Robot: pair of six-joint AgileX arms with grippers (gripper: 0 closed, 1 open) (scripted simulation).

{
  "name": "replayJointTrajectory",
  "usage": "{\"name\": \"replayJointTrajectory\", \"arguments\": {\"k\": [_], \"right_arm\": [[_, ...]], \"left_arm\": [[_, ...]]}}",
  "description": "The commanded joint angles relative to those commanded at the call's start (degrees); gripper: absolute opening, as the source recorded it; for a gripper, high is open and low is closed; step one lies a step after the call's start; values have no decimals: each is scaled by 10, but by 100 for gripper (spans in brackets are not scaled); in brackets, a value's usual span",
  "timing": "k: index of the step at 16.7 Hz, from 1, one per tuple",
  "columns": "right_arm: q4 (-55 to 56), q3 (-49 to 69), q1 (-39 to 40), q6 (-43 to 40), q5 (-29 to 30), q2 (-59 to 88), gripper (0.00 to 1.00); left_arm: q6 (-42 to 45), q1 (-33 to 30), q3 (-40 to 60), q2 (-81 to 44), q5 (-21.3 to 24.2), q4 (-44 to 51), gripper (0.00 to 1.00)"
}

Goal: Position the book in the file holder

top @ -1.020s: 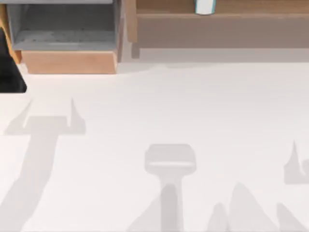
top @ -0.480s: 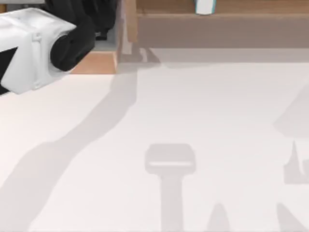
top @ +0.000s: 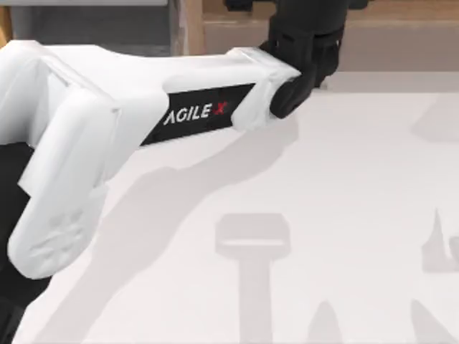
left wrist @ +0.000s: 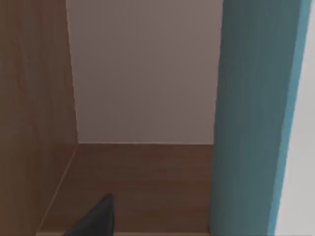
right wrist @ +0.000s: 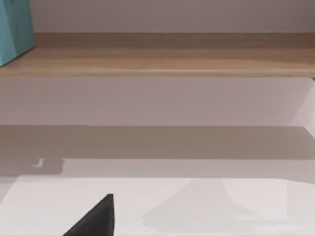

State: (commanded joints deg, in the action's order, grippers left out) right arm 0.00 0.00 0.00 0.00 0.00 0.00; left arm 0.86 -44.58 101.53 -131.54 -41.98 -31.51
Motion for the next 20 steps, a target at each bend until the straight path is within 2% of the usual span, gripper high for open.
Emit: {"name": "replayJointTrajectory", "arguments": {"k": [4,10,16,20], "right_arm": [[0,0,0,0,0,0,100],[0,0,0,0,0,0,100],[0,0,0,0,0,0,100],[0,0,0,0,0,0,100]], "left_arm": [[-1,-12,57,-65,-12,-8,100],[-2,-9,57,-66,-11,-7,100],[-2,1,119,-99,1,21,100],[-3,2,125,-102,3,24,100]]}}
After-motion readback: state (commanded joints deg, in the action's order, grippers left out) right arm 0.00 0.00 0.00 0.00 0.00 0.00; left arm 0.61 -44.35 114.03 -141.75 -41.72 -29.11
